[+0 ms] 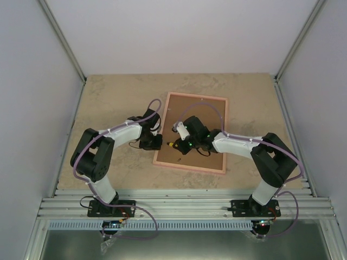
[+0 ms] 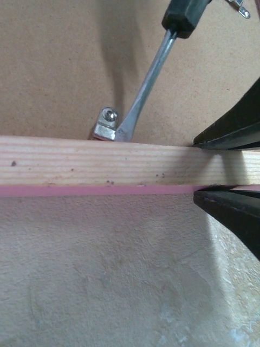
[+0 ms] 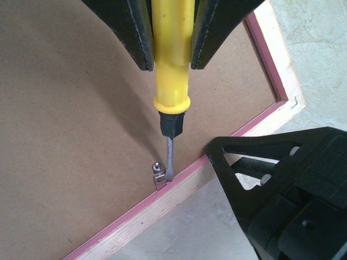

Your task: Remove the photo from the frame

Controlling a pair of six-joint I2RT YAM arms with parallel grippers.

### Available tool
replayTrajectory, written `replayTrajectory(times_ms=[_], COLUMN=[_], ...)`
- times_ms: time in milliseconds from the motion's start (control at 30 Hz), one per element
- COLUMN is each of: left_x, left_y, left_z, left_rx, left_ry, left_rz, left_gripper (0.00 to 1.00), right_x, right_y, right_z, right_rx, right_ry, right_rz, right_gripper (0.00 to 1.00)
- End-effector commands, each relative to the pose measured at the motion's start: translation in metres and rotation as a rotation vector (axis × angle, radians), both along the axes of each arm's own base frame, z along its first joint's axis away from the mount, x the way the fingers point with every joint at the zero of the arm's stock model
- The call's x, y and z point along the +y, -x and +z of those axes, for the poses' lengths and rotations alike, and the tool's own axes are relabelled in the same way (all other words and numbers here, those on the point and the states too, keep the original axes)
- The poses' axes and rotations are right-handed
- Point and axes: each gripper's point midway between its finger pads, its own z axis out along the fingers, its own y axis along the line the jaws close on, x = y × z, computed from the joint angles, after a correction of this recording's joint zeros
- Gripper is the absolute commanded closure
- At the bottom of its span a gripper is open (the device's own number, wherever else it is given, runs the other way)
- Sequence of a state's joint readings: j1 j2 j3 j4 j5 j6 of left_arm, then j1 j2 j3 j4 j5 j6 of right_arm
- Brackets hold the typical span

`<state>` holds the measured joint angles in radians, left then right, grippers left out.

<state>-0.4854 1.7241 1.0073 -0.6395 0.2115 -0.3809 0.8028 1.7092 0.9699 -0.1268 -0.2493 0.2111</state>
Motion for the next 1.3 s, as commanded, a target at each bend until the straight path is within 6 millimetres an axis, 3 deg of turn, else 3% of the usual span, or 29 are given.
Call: replayTrajectory(times_ms=[0,433,800,1267], left_x=[0.0,0.0,-0.002,-0.001], left_y=[0.002,0.002,0.003,0.004], left_z=[-0.009,-0.008,-0.008,-0.009], left_rx=[0.022,0.016,0.015,0.015], left_ry=[-0.01,-0.006,0.009,0.009], left_rz=[0.005,0.01,0.016,0.015], left_gripper=[0.94,0.94,0.95,0.95], right_x=[-0.004,-0.02,0.004,0.009], right_y=[-0.024,-0.019,-0.006,0.0], right_z=[0.011,0.008,0.034,0.009], right_rx=[-0.068,-0.053,-0.074,-0.008], right_ry=[0.011,0.057,-0.02,0.036], right_rz=[-0.103,-0.141,-0.036,-0.035], right_gripper=[1.0,1.0,1.0,0.99])
